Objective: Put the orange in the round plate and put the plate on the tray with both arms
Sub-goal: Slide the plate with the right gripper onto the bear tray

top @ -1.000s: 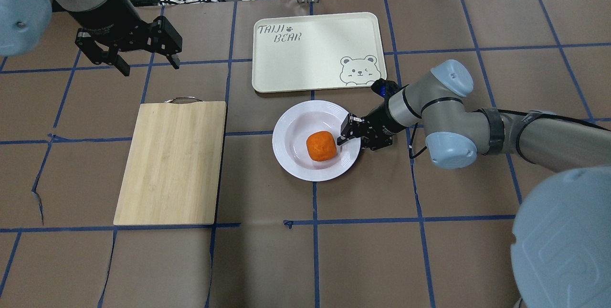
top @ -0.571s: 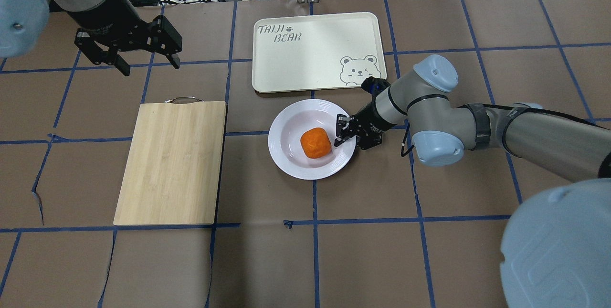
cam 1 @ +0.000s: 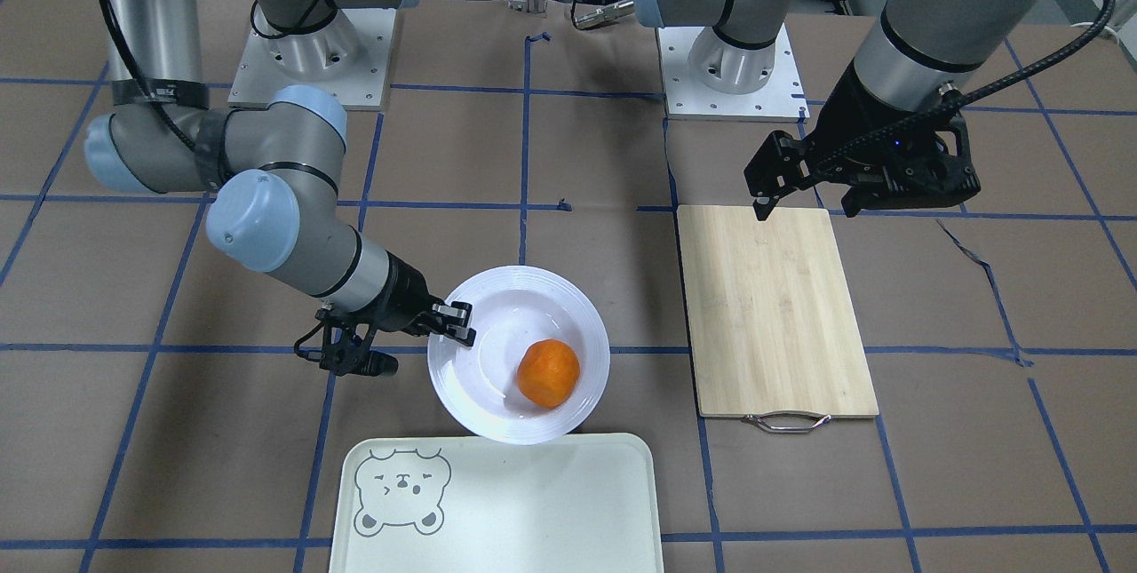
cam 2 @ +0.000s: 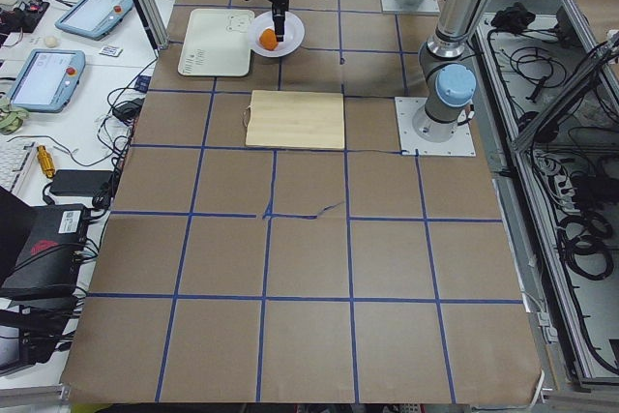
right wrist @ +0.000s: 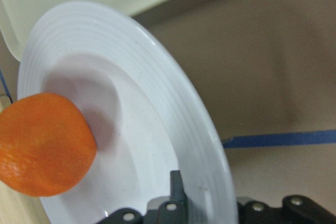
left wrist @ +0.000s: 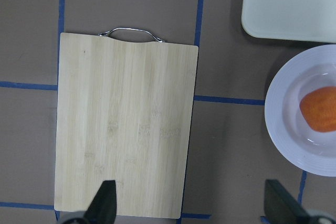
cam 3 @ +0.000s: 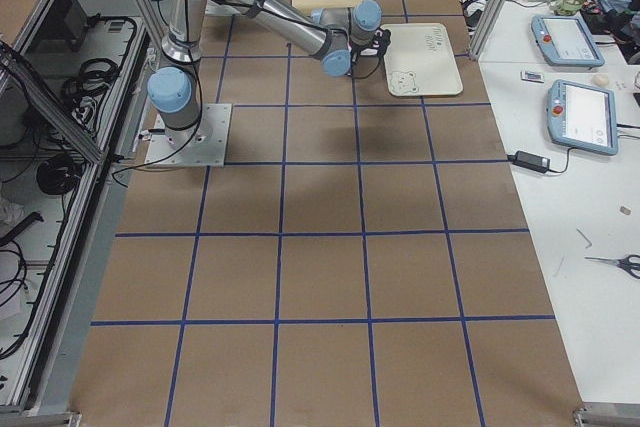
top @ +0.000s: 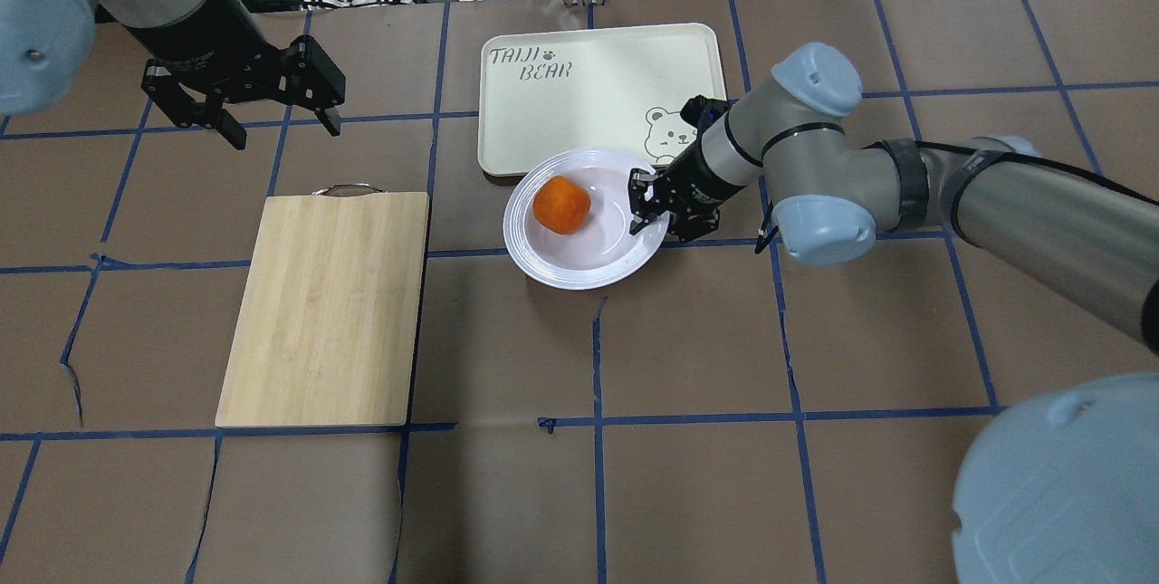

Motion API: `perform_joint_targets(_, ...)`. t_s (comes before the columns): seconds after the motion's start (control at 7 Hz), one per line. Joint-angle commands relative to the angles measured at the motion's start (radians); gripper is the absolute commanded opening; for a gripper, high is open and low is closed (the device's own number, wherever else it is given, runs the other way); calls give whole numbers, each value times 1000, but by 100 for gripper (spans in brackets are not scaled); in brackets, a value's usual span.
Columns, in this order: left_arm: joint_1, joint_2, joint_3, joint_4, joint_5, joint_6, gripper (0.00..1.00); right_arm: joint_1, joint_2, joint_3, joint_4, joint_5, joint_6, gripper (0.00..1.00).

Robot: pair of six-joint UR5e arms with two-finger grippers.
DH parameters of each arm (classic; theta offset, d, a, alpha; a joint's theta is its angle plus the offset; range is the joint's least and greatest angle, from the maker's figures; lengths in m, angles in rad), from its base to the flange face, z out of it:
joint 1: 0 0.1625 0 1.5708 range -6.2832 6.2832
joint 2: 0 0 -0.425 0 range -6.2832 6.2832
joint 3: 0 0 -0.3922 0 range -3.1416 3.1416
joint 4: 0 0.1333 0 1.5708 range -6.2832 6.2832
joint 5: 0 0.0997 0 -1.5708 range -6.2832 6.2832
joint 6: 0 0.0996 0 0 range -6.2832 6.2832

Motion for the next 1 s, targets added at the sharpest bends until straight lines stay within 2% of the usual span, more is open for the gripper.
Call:
perform_joint_targets(0.0,-4,3,-2,0,-6,-1,100,-15,65,-229,97,-3,24,16)
perform_joint_targets(0.43,5,9,-4,0,3,8,100,-28,337,-522,83,-13,44,14)
perform_joint_targets(0.57,4,12,-4,0,6,8,100,-28,399,-568,69,-4,54,14)
perform_joint_targets(0.71,5,13,-8,0,9,14,100,-28,412,-555,69,-3,67,16)
perform_joint_targets(0.86,5,16,-19,0,8,21,100,-28,409,-541,69,-1,75,23)
